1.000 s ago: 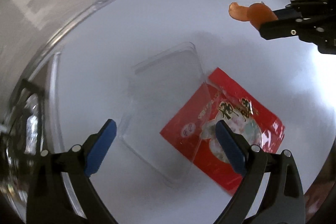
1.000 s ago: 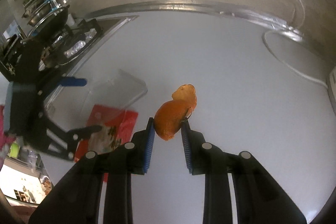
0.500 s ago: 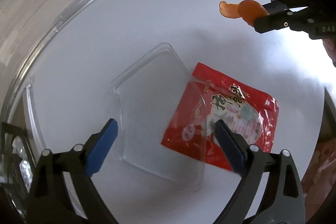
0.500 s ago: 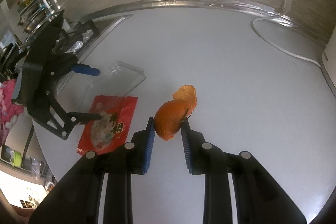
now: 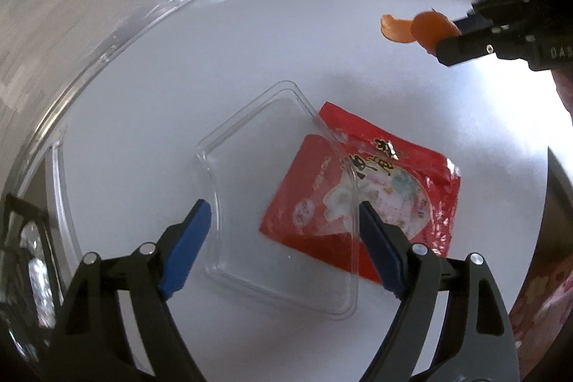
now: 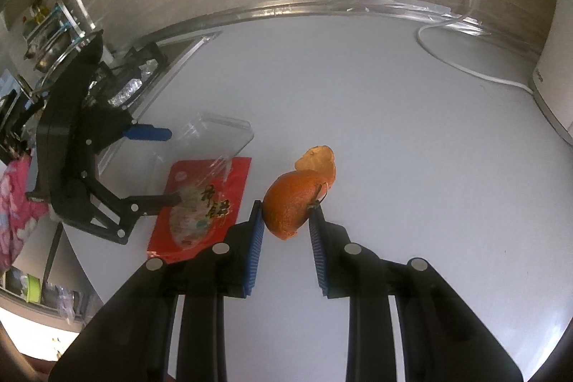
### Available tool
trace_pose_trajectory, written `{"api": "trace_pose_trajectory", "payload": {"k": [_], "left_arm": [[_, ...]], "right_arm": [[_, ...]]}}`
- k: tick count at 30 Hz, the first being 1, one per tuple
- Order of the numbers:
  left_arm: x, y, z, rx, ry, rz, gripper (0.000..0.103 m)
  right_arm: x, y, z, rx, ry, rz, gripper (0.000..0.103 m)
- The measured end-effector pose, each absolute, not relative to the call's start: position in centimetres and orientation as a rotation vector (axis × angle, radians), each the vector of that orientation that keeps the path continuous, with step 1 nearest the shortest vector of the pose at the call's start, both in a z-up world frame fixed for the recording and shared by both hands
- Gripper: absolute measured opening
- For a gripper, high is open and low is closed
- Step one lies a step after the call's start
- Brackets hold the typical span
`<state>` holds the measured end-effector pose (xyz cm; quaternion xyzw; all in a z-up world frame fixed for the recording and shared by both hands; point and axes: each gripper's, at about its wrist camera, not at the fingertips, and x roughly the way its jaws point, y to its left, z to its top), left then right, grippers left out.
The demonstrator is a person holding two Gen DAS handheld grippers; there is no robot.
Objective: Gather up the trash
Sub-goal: 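Lift the orange peel with the right tool and carry it toward the basket, then lower the orange peel into the green basket and open the right tool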
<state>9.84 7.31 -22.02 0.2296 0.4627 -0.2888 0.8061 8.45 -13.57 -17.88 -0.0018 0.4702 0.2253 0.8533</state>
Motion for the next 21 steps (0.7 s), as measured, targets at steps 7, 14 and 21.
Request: {"api": "trace_pose_trajectory", "payload": {"k": [7, 14, 21], "left_arm": [[7.8, 8.9, -20.2, 0.408, 0.953, -0.563, 0.079], [1.7, 10.8, -16.3, 0.352, 0.897, -0.521, 0.079], [-9.2, 13.2, -14.1, 0.312, 0.9, -0.482, 0.079]], "right_arm": [[6.7, -12.6, -17.2, 0.005, 0.974, 0.483, 0.026], [3.3, -10.9, -15.2, 0.009, 0.942, 0.522, 0.026], [-4.3, -7.0, -13.6, 0.016, 0.943, 0.596, 0.026]]}}
